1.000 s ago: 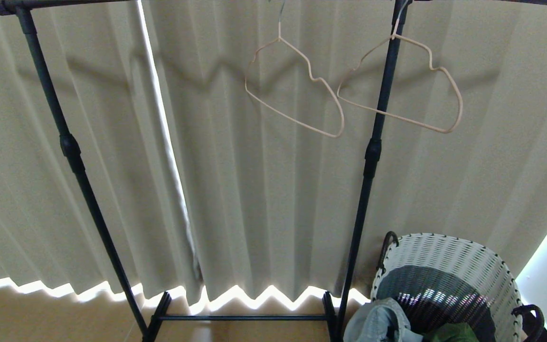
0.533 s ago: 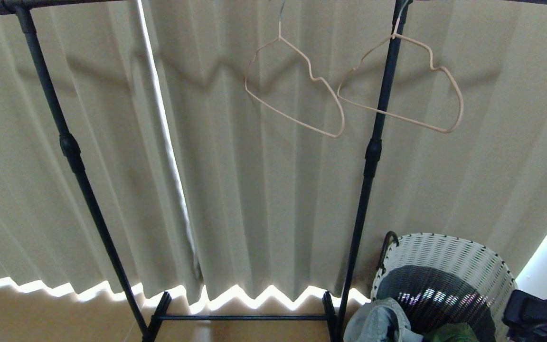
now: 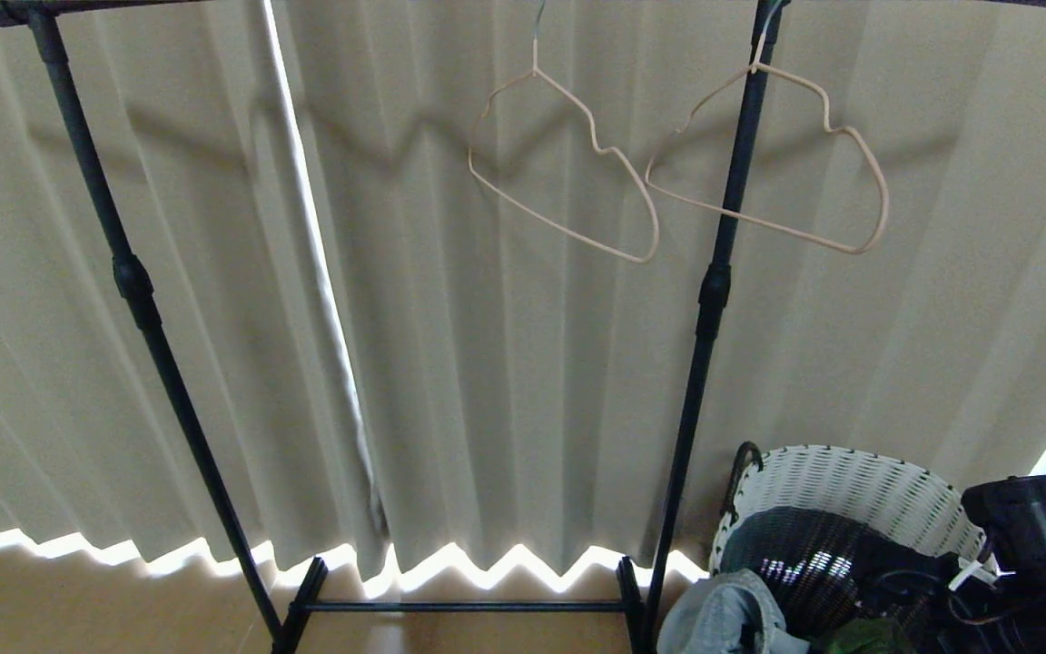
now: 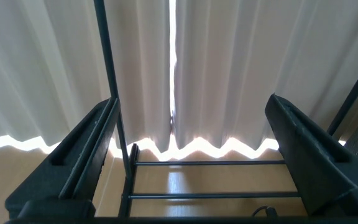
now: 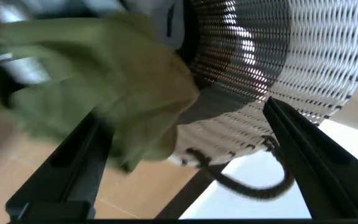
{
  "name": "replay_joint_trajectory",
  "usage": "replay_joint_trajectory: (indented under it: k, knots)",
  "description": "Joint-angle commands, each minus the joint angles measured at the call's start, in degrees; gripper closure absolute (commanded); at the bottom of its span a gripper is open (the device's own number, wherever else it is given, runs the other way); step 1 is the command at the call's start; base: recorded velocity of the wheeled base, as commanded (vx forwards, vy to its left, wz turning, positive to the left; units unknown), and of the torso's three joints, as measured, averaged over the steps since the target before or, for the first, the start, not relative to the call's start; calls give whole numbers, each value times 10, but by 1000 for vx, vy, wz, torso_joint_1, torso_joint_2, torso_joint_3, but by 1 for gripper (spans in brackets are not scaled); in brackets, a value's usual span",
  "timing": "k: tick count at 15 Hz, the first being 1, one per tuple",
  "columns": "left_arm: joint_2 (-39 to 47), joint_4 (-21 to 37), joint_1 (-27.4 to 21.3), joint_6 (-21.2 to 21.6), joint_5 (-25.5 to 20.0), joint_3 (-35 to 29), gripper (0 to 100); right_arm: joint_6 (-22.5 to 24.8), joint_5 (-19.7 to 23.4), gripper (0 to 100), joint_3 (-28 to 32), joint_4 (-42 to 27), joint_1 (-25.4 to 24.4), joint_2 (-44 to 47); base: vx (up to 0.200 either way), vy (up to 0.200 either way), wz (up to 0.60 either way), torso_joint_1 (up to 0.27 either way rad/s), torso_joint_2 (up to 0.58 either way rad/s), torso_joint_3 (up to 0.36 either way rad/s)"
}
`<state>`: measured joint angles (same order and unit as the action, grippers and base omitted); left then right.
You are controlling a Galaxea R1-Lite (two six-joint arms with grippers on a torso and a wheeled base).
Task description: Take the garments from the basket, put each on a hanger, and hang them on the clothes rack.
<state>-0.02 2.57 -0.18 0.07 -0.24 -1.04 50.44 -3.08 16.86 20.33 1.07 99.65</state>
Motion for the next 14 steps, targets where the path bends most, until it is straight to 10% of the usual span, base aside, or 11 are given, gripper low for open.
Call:
replay_joint_trajectory:
  k: [1,4,5,11,14]
  knots:
    - [0,0,0,0,0,0,0,9,0,0,2,25,20,58,0,0,0,0,0,0]
    - [0,0,0,0,0,1,0,28,4,0,9,62,41,64,0,0,0,0,0,0]
    - [0,0,0,0,0,0,0,28,7,100,6,72,41,61,0,0,0,0,0,0]
    - [0,0,0,0,-1,0,0,17,42,100,-19,81,40,-72,0,0,0,0,0,0]
    - [0,1,0,0,-2,0,0,-85,44,100,-24,52,40,-204,0,0,0,0,0,0]
